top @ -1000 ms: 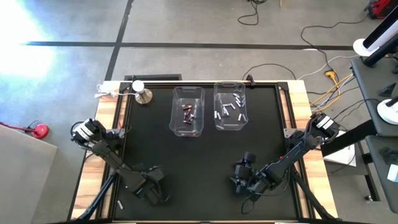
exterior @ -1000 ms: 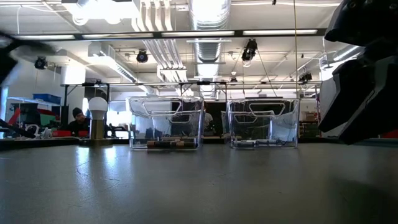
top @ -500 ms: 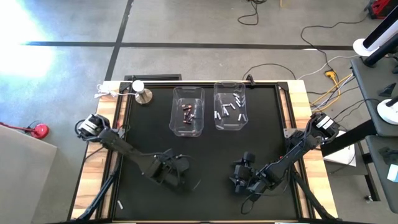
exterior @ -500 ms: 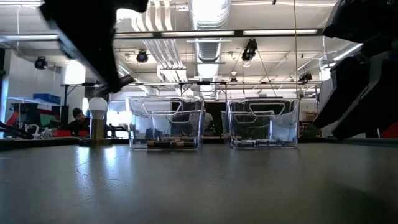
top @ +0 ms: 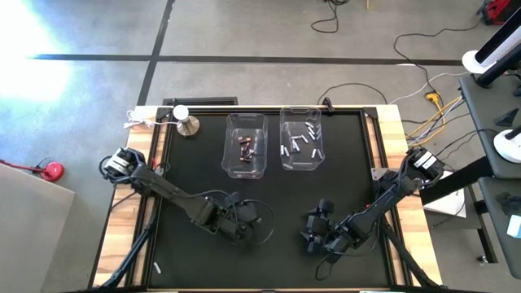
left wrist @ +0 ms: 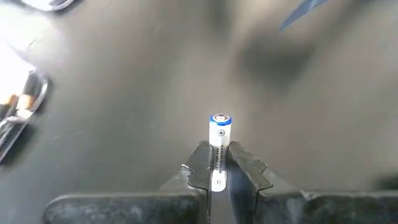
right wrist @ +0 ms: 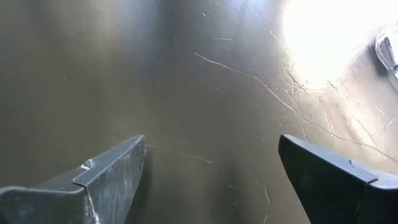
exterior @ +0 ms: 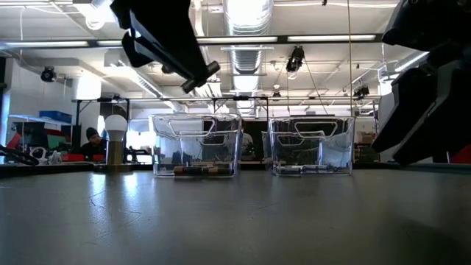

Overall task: Sort batteries
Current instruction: Put the white battery into the right transparent bin

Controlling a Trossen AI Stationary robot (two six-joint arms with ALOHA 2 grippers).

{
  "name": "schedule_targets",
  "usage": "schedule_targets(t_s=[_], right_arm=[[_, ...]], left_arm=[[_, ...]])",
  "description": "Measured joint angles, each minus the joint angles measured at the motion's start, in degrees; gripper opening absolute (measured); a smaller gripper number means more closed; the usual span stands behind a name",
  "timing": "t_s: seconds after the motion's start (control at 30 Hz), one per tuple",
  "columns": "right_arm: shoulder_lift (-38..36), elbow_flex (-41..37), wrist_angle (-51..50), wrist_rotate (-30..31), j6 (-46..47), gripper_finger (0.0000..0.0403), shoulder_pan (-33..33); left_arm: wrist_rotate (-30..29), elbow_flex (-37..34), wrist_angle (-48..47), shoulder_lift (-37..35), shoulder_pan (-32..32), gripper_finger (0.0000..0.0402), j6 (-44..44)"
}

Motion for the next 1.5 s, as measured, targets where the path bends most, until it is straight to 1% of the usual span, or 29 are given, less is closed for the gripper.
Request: schedule_targets(t_s=[0.1, 0.17, 0.3, 0.4, 0.5, 0.6, 0.7, 0.8, 0.9, 0.97, 1.03, 1.1, 1.13, 1.17, 1.2, 1.3, 1.33, 1.37, 1.5], right_arm=[[0.0, 0.0, 0.1, 0.0, 0.7, 0.0361, 0.0], [0.0, 0.0, 1.8, -0.1, -0.6, 0.0361, 0.1], [0.0, 0.0, 10.2, -0.2, -8.2, 0.0361, 0.8], [0.0, 0.0, 16.2, -0.8, -14.1, 0.0361, 2.1], [-0.7, 0.0, 20.2, -1.1, -18.5, 0.0361, 3.6], [-2.7, 0.0, 22.2, -1.5, -20.8, 0.0361, 5.0], [-6.0, 0.0, 22.8, -1.5, -20.9, 0.0361, 6.2], [-8.3, 0.0, 24.8, 0.7, -21.1, 0.0361, 6.8], [-8.5, 0.0, 27.3, 3.9, -21.1, 0.0361, 6.6], [-7.9, 0.1, 28.1, 5.5, -20.0, 0.0361, 5.0], [-7.7, 0.2, 28.1, 5.8, -18.6, 0.0361, 2.3], [-7.7, 0.2, 30.1, 6.0, -18.1, 0.0361, -0.6], [-7.8, 0.2, 31.9, 5.3, -18.1, 0.0360, -2.1], [-7.9, 0.2, 33.5, 3.4, -18.1, 0.0358, -3.5], [-7.9, 0.2, 35.2, 0.7, -18.5, 0.0354, -5.0], [-7.6, 0.2, 40.4, -10.1, -19.5, 0.0337, -9.2], [-7.3, 0.2, 41.9, -12.6, -19.5, 0.0331, -10.3], [-7.2, 0.2, 42.4, -14.0, -19.6, 0.0323, -11.1], [-7.1, 0.2, 42.5, -14.9, -23.1, 0.0287, -12.3]], left_arm=[[0.0, -1.4, 5.1, 0.0, 0.0, 0.0011, 1.3], [0.1, -2.7, 11.2, 0.0, 0.0, 0.0011, 3.6], [0.3, -8.7, 35.6, 0.0, 0.4, 0.0011, 12.0], [0.7, -15.5, 54.9, 0.0, 1.0, 0.0011, 17.3], [0.6, -22.4, 72.0, 0.0, 1.8, 0.0011, 21.1], [0.5, -27.8, 86.1, 0.0, 2.6, 0.0011, 25.5], [0.5, -31.2, 96.2, 0.0, 2.9, 0.0011, 31.8], [0.7, -32.3, 98.4, -0.1, 3.3, 0.0011, 35.5], [3.0, -32.5, 97.9, 0.1, 3.7, 0.0011, 36.8], [4.0, -32.5, 97.9, 0.3, 3.7, 0.0011, 37.4], [5.2, -32.5, 98.1, 0.4, 3.7, 0.0011, 38.2], [6.0, -32.5, 99.1, 0.4, 3.5, 0.0011, 38.4], [6.3, -32.5, 99.8, 0.4, 3.5, 0.0011, 38.5], [6.7, -32.5, 100.5, 0.4, 3.4, 0.0011, 38.6], [7.0, -32.5, 100.9, 0.4, 3.4, 0.0011, 38.6], [7.1, -32.5, 101.8, 0.3, 3.4, 0.0011, 38.8], [7.1, -32.5, 101.8, 0.3, 3.4, 0.0011, 38.8], [7.0, -32.5, 102.0, 0.3, 3.4, 0.0011, 38.6], [4.5, -32.5, 101.8, 0.5, 3.5, 0.0011, 36.1]])
